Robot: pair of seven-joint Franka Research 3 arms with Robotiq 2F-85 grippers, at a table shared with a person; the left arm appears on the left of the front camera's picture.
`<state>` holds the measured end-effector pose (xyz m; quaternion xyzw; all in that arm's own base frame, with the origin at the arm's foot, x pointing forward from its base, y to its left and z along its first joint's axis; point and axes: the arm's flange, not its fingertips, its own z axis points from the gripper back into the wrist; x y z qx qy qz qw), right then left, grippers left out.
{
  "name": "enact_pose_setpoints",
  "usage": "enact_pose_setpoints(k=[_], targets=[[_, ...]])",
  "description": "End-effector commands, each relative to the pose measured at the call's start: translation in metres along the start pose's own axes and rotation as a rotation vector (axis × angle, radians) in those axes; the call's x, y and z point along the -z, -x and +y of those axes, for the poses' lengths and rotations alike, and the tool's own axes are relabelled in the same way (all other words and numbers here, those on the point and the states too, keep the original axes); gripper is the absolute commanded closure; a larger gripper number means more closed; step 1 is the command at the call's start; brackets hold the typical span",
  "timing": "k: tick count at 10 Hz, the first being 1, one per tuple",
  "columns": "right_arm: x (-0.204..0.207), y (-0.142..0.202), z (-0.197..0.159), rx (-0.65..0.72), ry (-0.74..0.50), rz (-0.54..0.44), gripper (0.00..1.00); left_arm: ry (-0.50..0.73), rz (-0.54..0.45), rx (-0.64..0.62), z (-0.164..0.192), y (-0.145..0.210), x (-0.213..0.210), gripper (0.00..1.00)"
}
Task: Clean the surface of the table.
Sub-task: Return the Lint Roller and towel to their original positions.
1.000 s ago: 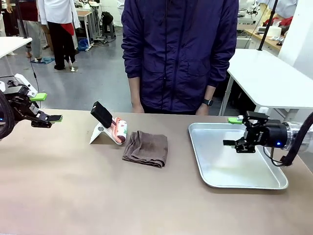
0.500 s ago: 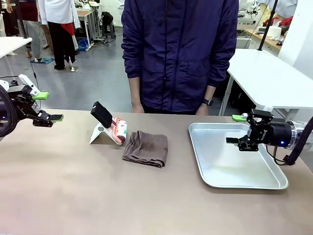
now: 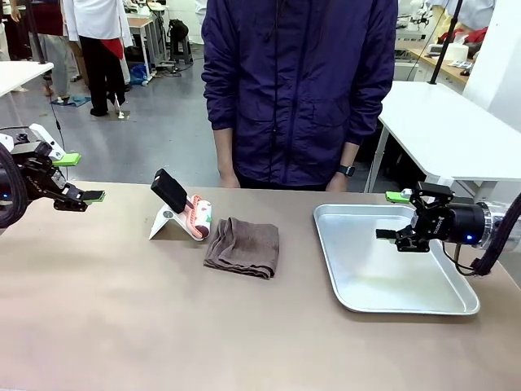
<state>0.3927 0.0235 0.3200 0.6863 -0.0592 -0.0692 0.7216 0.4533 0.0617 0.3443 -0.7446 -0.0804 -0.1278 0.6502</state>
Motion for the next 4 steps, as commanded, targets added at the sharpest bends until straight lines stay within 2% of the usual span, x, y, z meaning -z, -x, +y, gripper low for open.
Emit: enact_pose_setpoints(k=[1,4], targets=[[0.0019,0.0003,0.0008,0.002,0.009,0.002,0.00,0.006,-0.007,0.020,-0.0047,0.0064,0.0042,0.00],[0.0019,0.0003,0.0008,0.002,0.009,0.002,0.00,0.006,-0.007,0.020,-0.0047,0.0064,0.0042,0.00]])
